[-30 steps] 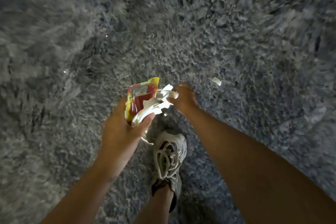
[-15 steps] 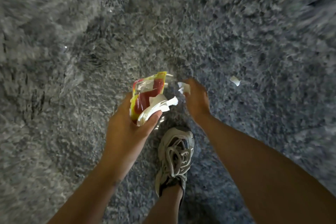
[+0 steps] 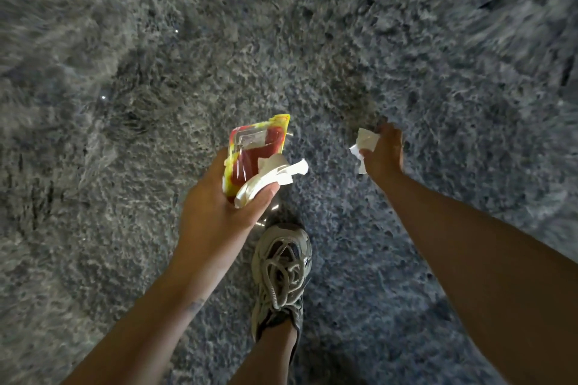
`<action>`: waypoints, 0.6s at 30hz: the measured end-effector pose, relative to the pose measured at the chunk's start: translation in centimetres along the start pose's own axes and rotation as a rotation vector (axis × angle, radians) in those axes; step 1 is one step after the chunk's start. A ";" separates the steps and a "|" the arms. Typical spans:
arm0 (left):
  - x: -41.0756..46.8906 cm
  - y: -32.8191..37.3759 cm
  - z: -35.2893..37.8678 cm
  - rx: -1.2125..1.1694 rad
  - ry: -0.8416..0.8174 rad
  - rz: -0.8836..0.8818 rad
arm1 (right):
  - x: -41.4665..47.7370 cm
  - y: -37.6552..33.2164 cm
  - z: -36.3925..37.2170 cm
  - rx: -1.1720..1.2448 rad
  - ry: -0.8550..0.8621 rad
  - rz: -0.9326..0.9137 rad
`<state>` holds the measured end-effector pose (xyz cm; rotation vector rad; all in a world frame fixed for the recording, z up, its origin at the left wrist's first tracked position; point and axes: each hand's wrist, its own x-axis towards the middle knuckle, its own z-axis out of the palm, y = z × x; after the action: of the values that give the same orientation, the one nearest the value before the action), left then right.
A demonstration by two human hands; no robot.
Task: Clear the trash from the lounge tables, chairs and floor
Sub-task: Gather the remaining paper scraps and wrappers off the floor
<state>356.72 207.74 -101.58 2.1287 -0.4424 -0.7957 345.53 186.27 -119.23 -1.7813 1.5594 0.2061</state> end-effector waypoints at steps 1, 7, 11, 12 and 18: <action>0.0 0.0 -0.1 -0.008 -0.004 0.003 | 0.2 -0.1 0.1 0.038 0.002 0.033; -0.5 0.7 -1.0 0.007 0.009 0.011 | -0.9 -0.1 -0.5 -0.113 -0.070 -0.091; -2.1 3.8 -2.4 0.048 0.016 0.063 | -4.3 -3.0 -4.1 -0.018 -0.081 -0.130; -2.5 5.2 -2.9 0.046 0.017 0.069 | -5.4 -4.2 -5.5 0.048 -0.062 -0.132; -4.2 16.4 -7.7 -0.015 0.040 0.171 | -11.8 -13.3 -18.4 0.202 0.045 -0.255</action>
<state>358.13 204.30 -83.40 2.0576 -0.5868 -0.6559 348.35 183.93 -93.90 -1.8115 1.3166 -0.1109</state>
